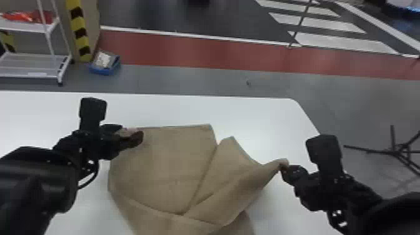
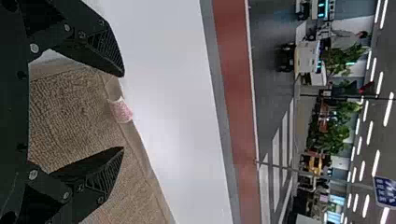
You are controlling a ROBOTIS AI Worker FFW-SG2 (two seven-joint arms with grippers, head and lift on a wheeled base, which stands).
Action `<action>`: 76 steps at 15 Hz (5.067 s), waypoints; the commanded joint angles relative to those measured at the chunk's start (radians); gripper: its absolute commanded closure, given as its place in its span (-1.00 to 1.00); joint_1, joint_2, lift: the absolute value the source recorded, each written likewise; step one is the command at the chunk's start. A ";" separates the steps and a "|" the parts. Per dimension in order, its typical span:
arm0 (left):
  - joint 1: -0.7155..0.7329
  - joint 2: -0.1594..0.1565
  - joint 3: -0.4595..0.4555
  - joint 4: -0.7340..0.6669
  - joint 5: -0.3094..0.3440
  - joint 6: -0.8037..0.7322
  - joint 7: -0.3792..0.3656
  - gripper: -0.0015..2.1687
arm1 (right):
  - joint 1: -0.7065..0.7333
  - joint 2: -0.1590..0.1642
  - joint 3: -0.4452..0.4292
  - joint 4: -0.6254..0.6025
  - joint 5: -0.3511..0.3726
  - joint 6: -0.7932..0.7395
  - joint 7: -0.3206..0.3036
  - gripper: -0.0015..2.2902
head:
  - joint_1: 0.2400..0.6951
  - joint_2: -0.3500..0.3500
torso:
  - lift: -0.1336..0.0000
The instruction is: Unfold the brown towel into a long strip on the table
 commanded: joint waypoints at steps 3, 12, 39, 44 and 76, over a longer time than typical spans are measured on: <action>0.010 -0.002 0.000 0.016 -0.060 0.042 0.007 0.14 | -0.015 0.000 0.005 0.016 -0.014 0.000 0.001 0.36 | 1.00 -0.68 | -0.85; 0.134 0.006 0.164 -0.296 -0.075 0.214 0.090 0.82 | -0.233 0.006 0.008 0.272 -0.074 -0.080 0.036 0.36 | 1.00 -0.50 | -0.85; 0.781 -0.039 0.347 -0.958 0.020 0.217 0.258 -0.99 | -0.107 -0.109 -0.138 0.221 0.400 -0.301 0.690 -0.92 | 1.00 -0.38 | -0.85; 0.772 -0.033 0.345 -0.957 0.023 0.208 0.238 -0.98 | -0.014 -0.150 -0.138 0.255 0.662 -0.697 0.929 -0.88 | 1.00 -0.35 | -0.85; 0.668 -0.019 0.263 -0.863 0.040 0.168 0.189 -0.98 | -0.130 -0.073 -0.055 0.519 0.884 -0.776 1.035 -0.43 | 1.00 -0.58 | -0.85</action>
